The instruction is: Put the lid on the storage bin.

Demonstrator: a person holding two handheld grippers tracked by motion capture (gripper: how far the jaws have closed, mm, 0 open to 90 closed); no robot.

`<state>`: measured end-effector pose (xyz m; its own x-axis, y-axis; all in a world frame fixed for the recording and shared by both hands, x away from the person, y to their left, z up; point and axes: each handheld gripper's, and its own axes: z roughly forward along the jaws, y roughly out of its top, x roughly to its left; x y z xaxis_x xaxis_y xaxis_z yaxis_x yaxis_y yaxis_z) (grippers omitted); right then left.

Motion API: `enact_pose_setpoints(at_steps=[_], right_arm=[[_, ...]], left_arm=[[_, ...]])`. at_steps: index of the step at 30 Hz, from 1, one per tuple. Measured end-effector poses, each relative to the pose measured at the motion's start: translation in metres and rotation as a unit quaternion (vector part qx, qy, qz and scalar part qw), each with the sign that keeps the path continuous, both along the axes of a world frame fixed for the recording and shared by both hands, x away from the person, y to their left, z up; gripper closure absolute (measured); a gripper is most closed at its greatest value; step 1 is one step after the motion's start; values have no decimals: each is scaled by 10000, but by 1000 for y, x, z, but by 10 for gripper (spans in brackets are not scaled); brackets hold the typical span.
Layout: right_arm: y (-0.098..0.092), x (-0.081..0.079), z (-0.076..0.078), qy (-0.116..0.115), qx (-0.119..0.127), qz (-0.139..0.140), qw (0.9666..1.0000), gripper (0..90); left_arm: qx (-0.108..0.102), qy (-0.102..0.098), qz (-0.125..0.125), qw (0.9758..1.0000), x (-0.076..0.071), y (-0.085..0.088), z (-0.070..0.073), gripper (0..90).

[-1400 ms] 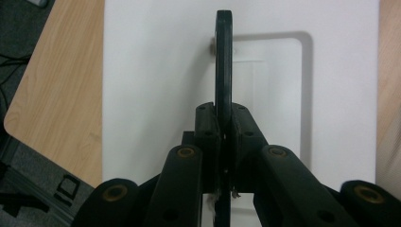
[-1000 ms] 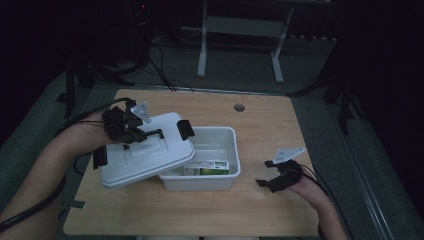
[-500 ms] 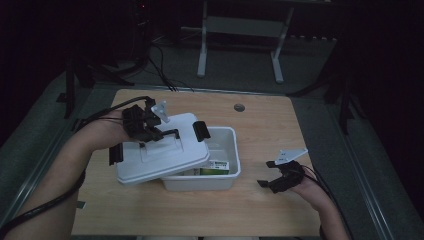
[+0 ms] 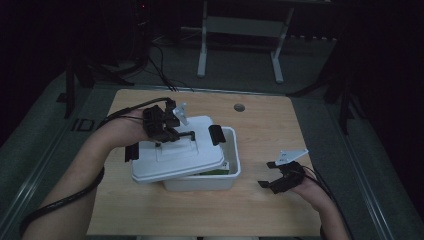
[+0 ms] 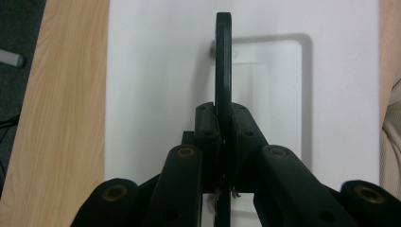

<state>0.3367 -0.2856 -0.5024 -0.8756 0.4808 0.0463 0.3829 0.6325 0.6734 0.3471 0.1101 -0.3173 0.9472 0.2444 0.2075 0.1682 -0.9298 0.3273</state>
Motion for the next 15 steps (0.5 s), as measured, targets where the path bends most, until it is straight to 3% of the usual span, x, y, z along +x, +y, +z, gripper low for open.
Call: enact_pose_setpoints(at_steps=[15], right_arm=[[-4,-1,0,-4,17,-6,10000,164]], left_arm=[[66,49,-355,9993,6,-35,-12,835]])
